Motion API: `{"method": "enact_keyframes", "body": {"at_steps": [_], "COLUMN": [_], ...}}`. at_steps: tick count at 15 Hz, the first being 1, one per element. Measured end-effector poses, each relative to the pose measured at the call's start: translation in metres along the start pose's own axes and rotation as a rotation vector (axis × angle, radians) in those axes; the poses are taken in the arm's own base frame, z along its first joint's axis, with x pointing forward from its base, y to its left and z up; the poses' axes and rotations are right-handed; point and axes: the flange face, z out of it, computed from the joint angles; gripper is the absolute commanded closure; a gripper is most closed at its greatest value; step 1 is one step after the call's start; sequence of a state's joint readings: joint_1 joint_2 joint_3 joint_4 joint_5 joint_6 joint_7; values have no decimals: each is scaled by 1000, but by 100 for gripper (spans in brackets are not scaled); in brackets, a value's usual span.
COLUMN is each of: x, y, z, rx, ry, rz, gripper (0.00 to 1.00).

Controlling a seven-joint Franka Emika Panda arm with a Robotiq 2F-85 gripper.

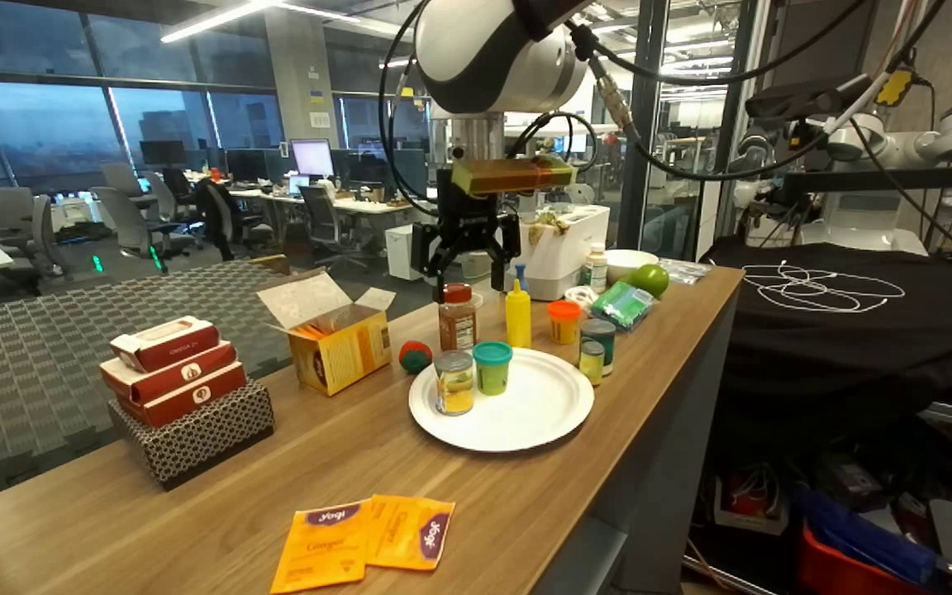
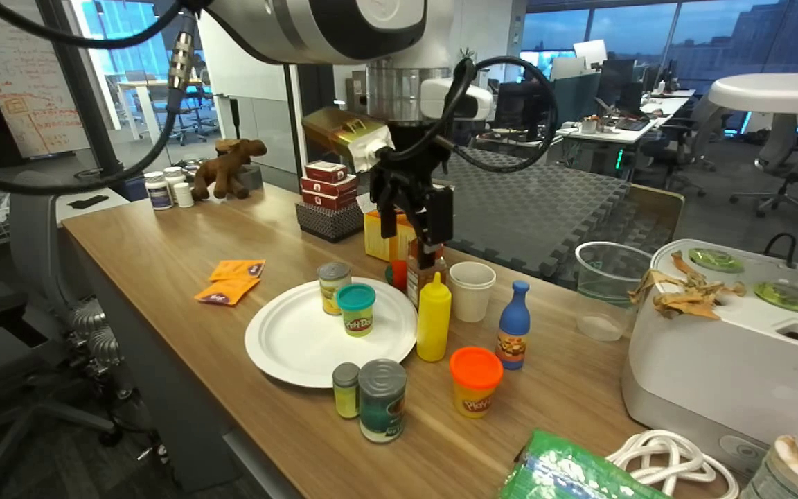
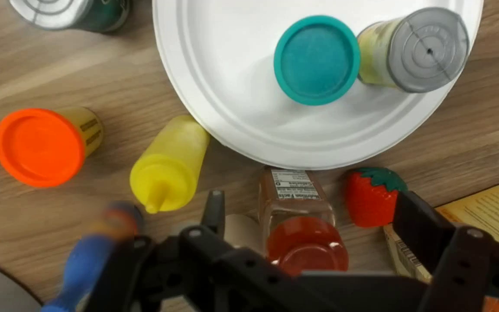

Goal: Put the containers and strawberry plush toy on the white plate

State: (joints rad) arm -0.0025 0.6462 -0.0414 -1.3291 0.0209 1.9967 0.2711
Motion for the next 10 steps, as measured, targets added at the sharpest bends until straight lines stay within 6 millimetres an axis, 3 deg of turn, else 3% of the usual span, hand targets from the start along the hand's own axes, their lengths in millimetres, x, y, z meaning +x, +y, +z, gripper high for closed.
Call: {"method": "enact_keyframes", "body": {"at_steps": [2,3,10], "x": [11,16,37], "y": [1,2,-2], "z": [4,4,-1], "rx": [2,4,10], "ry": [13,22,57], "rz": [-5,-7,-35], "gripper": [0,20,73]}}
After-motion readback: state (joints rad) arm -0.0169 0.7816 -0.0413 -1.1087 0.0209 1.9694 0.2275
